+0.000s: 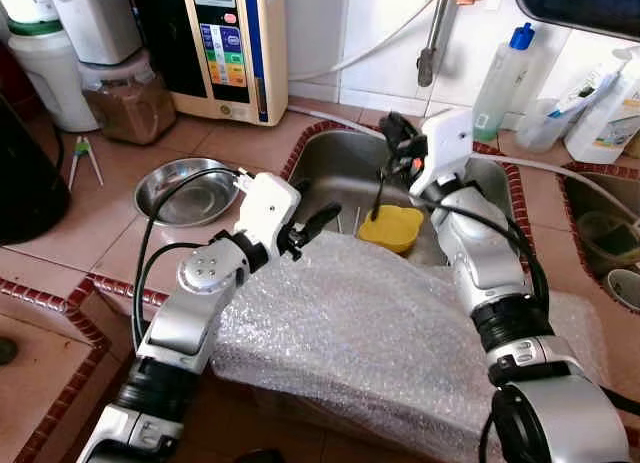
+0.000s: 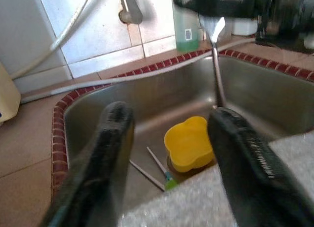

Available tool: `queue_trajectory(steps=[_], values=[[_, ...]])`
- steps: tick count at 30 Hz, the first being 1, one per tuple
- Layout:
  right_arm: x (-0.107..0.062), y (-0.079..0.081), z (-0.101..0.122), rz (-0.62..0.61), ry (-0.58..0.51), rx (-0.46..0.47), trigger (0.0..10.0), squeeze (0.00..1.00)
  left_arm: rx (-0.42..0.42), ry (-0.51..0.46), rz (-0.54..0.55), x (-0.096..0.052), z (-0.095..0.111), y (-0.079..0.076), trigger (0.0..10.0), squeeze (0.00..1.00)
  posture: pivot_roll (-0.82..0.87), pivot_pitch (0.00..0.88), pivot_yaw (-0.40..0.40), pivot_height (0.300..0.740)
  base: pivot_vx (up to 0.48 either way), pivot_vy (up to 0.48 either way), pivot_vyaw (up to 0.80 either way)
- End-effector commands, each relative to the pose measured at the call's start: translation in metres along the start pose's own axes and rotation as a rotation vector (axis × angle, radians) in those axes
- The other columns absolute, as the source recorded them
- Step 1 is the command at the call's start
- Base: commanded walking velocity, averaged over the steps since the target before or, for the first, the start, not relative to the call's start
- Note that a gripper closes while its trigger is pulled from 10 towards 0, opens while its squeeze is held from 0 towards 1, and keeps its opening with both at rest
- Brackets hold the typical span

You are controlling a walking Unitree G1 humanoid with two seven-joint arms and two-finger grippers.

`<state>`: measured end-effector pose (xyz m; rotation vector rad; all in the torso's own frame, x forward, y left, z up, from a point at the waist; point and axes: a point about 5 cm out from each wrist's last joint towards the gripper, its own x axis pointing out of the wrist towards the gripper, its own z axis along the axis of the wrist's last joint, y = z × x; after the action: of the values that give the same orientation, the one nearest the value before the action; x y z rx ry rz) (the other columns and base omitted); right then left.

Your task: Kitchen organization

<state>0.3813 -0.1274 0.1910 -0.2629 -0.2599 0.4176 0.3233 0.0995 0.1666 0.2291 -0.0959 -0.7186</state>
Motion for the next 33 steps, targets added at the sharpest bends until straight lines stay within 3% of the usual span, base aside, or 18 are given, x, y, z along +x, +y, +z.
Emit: queue_trajectory(steps=[1, 2, 6, 14, 15, 16, 17, 29, 33], values=[[0.001, -0.004, 0.003, 0.022, -0.006, -0.071, 0.0, 0.00, 0.014, 0.029, -0.015, -0.001, -0.005, -0.002, 10.0, 1.00, 0.02, 0.029, 0.019, 0.740, 0.000, 0.000, 0.00], [-0.001, -0.006, -0.004, 0.053, 0.024, -0.131, 0.0, 0.00, 0.009, 0.036, -0.015, -0.002, -0.008, -0.003, 10.0, 1.00, 0.02, 0.029, 0.019, 0.740, 0.000, 0.000, 0.00], [-0.006, -0.010, -0.015, 0.096, 0.080, -0.199, 0.0, 0.00, 0.010, 0.048, -0.028, -0.004, -0.012, -0.005, 10.0, 1.00, 0.02, 0.024, 0.017, 0.740, 0.000, 0.000, 0.00], [-0.014, -0.007, -0.036, 0.183, 0.188, -0.217, 0.0, 0.00, 0.021, 0.082, -0.028, -0.005, -0.020, -0.006, 10.0, 1.00, 0.02, 0.016, 0.012, 0.740, 0.000, 0.000, 0.00], [-0.015, -0.006, -0.040, 0.189, 0.208, -0.207, 6.6, 0.24, 0.015, 0.088, -0.029, -0.006, -0.022, -0.006, 10.0, 1.00, 0.02, 0.016, 0.011, 0.740, 0.000, 0.000, 0.00], [-0.015, -0.006, -0.040, 0.189, 0.208, -0.207, 6.6, 0.24, 0.015, 0.088, -0.029, -0.006, -0.022, -0.006, 10.0, 1.00, 0.02, 0.016, 0.011, 0.740, 0.000, 0.000, 0.00], [-0.016, -0.003, -0.042, 0.203, 0.218, -0.189, 10.0, 1.00, 0.012, 0.092, -0.033, -0.006, -0.023, -0.007, 10.0, 1.00, 0.02, 0.016, 0.011, 0.740, 0.000, 0.000, 0.00], [-0.016, 0.009, -0.044, 0.292, 0.210, -0.143, 10.0, 1.00, 0.018, 0.095, -0.044, -0.004, -0.024, -0.010, 10.0, 1.00, 0.01, 0.015, 0.010, 0.740, 0.000, 0.000, 0.00], [-0.014, 0.008, -0.038, 0.305, 0.172, -0.127, 10.0, 1.00, 0.035, 0.089, 0.009, -0.004, -0.025, -0.004, 10.0, 1.00, 0.01, 0.015, 0.006, 0.740, 0.000, 0.000, 0.00]])
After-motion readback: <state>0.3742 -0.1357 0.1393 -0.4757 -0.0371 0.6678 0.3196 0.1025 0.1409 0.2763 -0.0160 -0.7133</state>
